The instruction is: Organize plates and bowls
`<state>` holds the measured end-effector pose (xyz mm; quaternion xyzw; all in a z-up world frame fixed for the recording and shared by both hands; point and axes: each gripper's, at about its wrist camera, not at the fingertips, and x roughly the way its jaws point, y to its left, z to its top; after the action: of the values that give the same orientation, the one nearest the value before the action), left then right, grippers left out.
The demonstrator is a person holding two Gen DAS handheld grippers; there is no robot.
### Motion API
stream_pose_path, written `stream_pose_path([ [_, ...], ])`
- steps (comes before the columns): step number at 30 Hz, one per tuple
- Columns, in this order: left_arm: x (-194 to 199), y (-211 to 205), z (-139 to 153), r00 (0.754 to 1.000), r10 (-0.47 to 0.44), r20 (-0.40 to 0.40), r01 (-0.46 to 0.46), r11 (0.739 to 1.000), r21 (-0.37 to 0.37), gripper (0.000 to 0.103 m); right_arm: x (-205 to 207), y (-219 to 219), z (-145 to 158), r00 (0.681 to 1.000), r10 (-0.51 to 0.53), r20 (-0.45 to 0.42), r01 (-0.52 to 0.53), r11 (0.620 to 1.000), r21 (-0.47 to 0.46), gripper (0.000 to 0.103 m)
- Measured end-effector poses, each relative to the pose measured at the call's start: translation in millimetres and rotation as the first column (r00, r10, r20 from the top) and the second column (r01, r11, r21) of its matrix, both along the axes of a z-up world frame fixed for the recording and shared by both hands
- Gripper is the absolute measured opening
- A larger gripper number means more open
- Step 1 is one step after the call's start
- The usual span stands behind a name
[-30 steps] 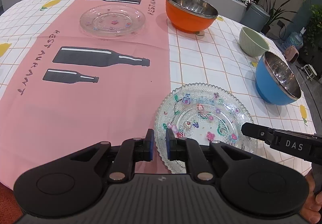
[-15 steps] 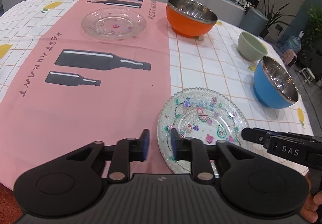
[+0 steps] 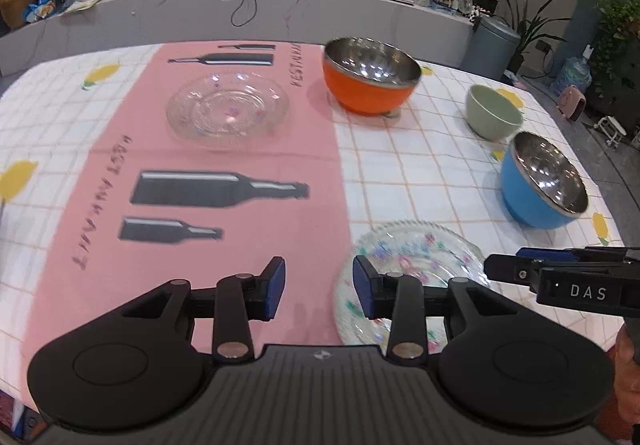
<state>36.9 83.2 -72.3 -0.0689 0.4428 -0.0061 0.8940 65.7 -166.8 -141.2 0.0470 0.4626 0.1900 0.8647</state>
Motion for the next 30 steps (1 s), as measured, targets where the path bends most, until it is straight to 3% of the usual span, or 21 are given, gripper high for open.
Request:
stream_pose_path([
  [6, 23, 28, 10, 1.000, 0.007, -0.028, -0.007, 1.000, -0.011, 0.043, 23, 23, 12, 0.999, 0.034, -0.002, -0.034, 0.998, -0.044, 0.049],
  [16, 77, 88, 13, 0.993, 0.119, -0.022, -0.121, 0.988, -0.099, 0.044, 83, 77, 22, 0.998, 0.053, -0.035, -0.055, 0.997, -0.048, 0.048],
  [25, 127, 130, -5, 0.983, 0.180, -0.036, -0.184, 0.976, -0.120, 0.051, 147, 125, 12, 0.992, 0.010, -0.124, -0.008, 1.000, 0.023, 0.048],
  [30, 144, 157, -17, 0.967, 0.254, -0.027, -0.255, 0.949, -0.186, 0.051, 174, 140, 0, 0.984, -0.033, -0.174, 0.053, 0.992, 0.115, 0.048],
])
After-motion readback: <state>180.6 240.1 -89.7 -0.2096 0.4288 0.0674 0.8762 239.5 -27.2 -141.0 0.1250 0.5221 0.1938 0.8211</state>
